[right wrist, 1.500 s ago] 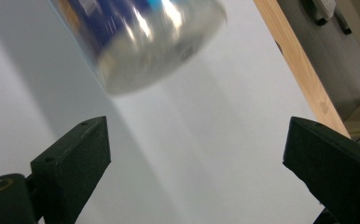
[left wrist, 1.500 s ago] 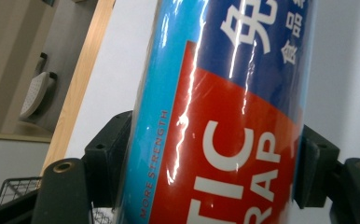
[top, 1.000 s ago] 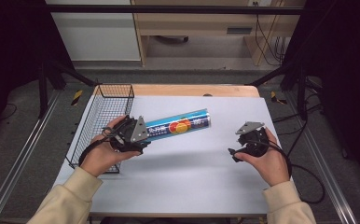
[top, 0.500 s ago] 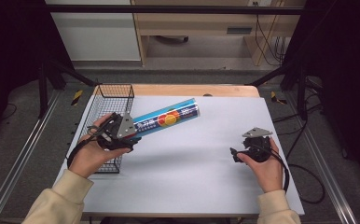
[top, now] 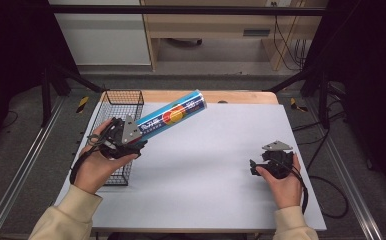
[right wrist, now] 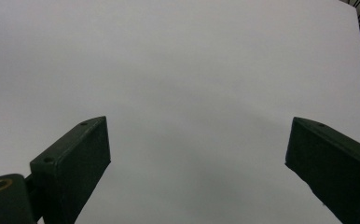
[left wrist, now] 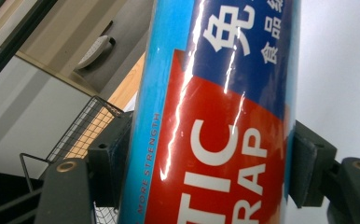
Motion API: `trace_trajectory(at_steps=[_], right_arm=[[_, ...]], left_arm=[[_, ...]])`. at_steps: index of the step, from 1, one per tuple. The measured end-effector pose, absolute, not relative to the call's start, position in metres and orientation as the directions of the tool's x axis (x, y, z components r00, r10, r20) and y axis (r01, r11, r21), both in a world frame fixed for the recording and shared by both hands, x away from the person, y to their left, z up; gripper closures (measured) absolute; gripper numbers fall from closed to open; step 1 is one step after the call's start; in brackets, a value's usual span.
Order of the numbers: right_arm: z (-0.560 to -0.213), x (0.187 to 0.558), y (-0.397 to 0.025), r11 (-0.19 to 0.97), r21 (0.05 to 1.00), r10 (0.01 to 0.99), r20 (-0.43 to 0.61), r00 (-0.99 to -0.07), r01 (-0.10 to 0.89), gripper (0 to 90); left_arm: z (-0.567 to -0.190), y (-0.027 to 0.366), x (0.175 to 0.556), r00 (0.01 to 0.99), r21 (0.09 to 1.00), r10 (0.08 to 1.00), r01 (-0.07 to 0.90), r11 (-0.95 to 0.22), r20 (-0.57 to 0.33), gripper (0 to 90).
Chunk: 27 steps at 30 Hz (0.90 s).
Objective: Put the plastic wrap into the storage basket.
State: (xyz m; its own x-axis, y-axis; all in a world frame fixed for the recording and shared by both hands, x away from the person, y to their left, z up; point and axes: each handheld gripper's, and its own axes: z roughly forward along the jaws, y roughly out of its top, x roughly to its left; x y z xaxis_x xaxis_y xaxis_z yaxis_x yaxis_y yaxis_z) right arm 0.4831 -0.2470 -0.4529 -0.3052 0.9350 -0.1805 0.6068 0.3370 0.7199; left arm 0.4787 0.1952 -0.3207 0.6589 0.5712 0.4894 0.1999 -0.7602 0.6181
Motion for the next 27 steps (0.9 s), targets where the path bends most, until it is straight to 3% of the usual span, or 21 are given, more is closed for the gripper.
trace_trajectory(at_steps=[7,13,27], right_arm=[[-0.454,0.480,-0.250,0.270,0.744,0.953,-0.119,-0.278,0.611,6.0],[-0.456,0.481,-0.249,0.288,0.739,0.947,-0.126,-0.294,0.610,6.6],[-0.452,0.475,-0.256,0.277,0.750,0.953,-0.138,-0.268,0.601,7.2]], left_arm=[[-0.316,0.191,0.481,0.657,0.635,0.581,0.196,-0.747,0.481,29.0],[-0.313,0.193,0.481,0.642,0.642,0.598,0.208,-0.738,0.480,29.1],[-0.302,0.231,0.457,0.532,0.629,0.693,0.337,-0.701,0.487,29.4]])
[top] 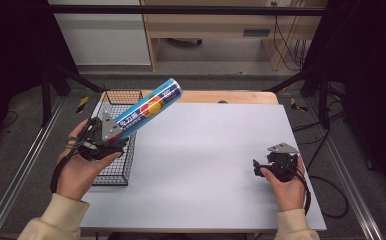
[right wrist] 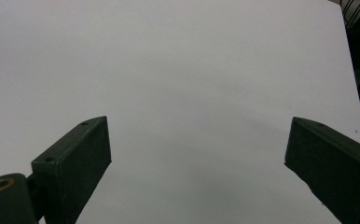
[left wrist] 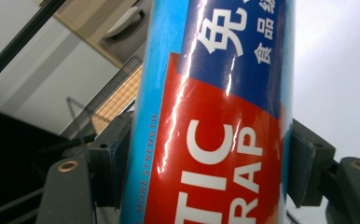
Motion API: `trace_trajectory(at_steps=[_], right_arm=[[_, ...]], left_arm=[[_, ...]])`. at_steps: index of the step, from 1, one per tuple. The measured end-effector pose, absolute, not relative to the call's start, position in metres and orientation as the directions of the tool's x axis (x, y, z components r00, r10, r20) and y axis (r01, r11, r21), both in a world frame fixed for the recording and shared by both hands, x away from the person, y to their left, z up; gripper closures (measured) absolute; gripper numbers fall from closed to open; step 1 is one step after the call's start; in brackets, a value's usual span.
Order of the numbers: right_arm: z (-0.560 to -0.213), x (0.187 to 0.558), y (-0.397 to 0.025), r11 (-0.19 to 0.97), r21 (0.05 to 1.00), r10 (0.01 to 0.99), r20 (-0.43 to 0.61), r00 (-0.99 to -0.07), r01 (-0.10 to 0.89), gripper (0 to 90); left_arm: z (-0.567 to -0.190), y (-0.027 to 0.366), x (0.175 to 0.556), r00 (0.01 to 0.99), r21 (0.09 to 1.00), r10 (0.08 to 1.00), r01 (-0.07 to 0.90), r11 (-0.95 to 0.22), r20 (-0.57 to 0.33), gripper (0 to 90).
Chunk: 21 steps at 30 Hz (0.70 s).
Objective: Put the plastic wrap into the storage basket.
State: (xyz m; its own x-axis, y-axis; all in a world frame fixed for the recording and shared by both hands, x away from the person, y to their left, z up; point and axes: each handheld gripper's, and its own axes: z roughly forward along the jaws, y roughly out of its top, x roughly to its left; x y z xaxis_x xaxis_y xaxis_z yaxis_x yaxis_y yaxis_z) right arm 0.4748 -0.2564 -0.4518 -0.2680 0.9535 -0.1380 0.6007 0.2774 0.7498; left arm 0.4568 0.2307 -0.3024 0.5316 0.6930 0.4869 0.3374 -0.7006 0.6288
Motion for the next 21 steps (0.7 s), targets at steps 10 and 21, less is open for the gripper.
trace_trajectory(at_steps=[10,21], right_arm=[[-0.450,0.473,-0.260,0.280,0.757,0.954,-0.151,-0.259,0.591,7.6],[-0.449,0.472,-0.260,0.283,0.758,0.954,-0.157,-0.257,0.587,7.7]], left_arm=[[-0.308,0.246,0.446,0.463,0.638,0.746,0.401,-0.658,0.478,29.6],[-0.319,0.256,0.444,0.432,0.635,0.782,0.461,-0.620,0.449,29.8]])
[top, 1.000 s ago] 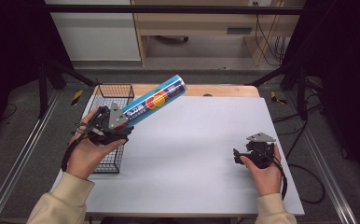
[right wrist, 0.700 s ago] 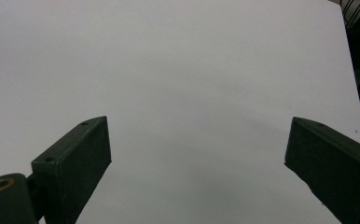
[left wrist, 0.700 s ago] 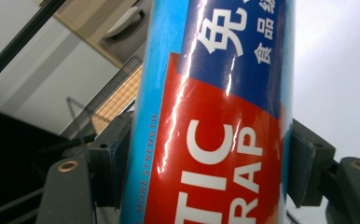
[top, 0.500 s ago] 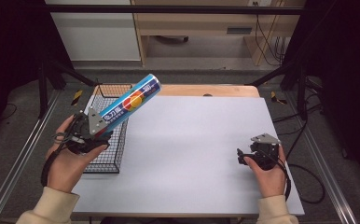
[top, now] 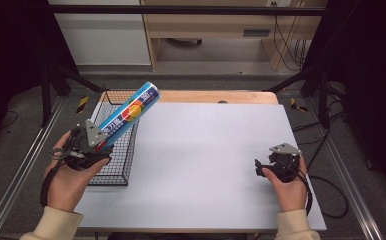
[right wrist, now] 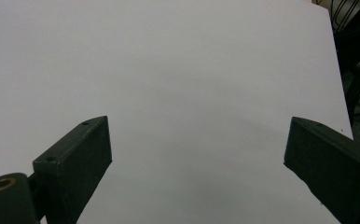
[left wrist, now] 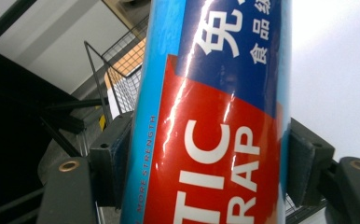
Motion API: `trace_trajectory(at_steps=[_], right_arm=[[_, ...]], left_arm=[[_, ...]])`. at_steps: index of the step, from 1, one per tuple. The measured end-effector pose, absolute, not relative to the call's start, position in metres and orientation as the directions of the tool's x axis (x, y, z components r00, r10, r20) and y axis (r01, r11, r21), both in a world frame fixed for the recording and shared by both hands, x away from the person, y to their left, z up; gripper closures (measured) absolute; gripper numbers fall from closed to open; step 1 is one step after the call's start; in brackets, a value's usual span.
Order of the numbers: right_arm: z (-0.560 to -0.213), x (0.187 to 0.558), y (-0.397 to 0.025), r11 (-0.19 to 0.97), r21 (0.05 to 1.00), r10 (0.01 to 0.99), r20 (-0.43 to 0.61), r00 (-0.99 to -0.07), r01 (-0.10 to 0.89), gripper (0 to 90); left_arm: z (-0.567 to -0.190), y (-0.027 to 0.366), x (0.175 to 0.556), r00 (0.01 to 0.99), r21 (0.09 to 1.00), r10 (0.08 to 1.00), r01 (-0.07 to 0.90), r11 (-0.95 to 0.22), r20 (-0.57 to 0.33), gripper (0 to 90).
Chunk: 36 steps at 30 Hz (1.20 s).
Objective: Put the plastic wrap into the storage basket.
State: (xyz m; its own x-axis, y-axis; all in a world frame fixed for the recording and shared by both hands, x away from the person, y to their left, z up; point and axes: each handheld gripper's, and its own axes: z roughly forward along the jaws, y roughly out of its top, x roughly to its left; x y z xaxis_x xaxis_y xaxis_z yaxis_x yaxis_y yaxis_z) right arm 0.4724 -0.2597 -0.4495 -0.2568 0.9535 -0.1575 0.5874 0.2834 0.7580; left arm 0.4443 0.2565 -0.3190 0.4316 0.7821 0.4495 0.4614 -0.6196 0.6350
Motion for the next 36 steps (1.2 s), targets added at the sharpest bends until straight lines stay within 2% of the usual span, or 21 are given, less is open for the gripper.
trace_trajectory(at_steps=[8,25,36], right_arm=[[-0.450,0.472,-0.259,0.280,0.754,0.955,-0.154,-0.254,0.594,7.7],[-0.449,0.470,-0.259,0.277,0.757,0.955,-0.150,-0.256,0.592,8.1],[-0.449,0.470,-0.257,0.281,0.755,0.953,-0.148,-0.263,0.593,8.1]], left_arm=[[-0.326,0.266,0.440,0.396,0.637,0.829,0.532,-0.558,0.396,30.0],[-0.339,0.275,0.451,0.337,0.595,0.852,0.612,-0.522,0.401,30.3],[-0.349,0.273,0.458,0.319,0.517,0.846,0.681,-0.518,0.428,30.5]])
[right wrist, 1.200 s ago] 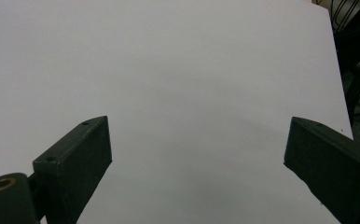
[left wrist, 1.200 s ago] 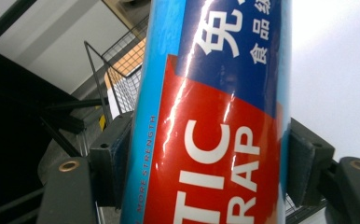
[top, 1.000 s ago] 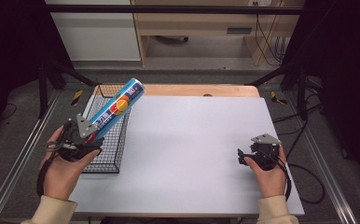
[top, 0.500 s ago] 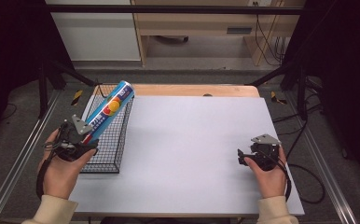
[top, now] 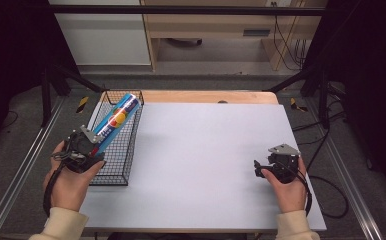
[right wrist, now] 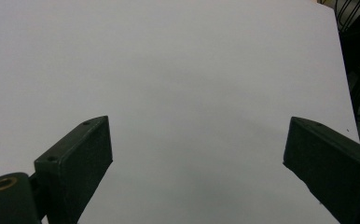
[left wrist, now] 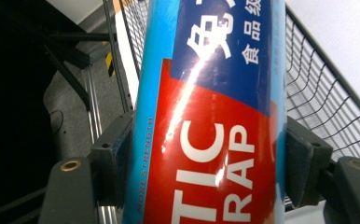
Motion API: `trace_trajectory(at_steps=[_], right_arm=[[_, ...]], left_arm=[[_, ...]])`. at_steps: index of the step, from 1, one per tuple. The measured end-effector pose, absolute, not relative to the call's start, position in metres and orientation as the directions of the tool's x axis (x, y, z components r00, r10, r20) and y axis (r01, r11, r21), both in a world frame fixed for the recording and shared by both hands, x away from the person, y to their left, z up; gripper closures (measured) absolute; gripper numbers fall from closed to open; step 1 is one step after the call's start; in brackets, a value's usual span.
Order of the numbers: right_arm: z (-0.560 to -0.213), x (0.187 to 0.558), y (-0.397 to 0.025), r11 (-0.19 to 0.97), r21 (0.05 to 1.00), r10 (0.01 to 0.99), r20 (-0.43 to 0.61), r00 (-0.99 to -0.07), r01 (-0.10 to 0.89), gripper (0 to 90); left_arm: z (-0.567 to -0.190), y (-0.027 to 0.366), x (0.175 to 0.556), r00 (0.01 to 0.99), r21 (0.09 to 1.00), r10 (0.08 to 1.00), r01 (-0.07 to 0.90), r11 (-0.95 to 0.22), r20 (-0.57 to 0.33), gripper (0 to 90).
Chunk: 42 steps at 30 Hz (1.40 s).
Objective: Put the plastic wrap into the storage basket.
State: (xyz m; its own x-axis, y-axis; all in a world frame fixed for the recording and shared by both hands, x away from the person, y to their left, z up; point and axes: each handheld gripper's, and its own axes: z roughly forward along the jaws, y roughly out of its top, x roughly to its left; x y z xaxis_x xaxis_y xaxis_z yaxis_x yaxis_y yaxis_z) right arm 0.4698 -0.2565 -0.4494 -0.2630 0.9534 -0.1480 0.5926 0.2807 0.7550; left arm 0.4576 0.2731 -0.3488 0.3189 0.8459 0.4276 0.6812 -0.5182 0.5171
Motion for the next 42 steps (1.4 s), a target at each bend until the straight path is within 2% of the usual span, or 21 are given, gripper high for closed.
trace_trajectory(at_steps=[12,29,42], right_arm=[[-0.450,0.470,-0.257,0.285,0.752,0.952,-0.147,-0.270,0.594,8.1],[-0.450,0.470,-0.256,0.282,0.753,0.951,-0.141,-0.274,0.595,8.1],[-0.451,0.470,-0.256,0.288,0.750,0.949,-0.140,-0.283,0.595,8.1]], left_arm=[[-0.362,0.276,0.467,0.303,0.461,0.857,0.742,-0.486,0.416,30.7],[-0.365,0.275,0.473,0.273,0.437,0.871,0.779,-0.449,0.409,31.0],[-0.377,0.269,0.482,0.306,0.331,0.856,0.826,-0.457,0.417,31.1]])
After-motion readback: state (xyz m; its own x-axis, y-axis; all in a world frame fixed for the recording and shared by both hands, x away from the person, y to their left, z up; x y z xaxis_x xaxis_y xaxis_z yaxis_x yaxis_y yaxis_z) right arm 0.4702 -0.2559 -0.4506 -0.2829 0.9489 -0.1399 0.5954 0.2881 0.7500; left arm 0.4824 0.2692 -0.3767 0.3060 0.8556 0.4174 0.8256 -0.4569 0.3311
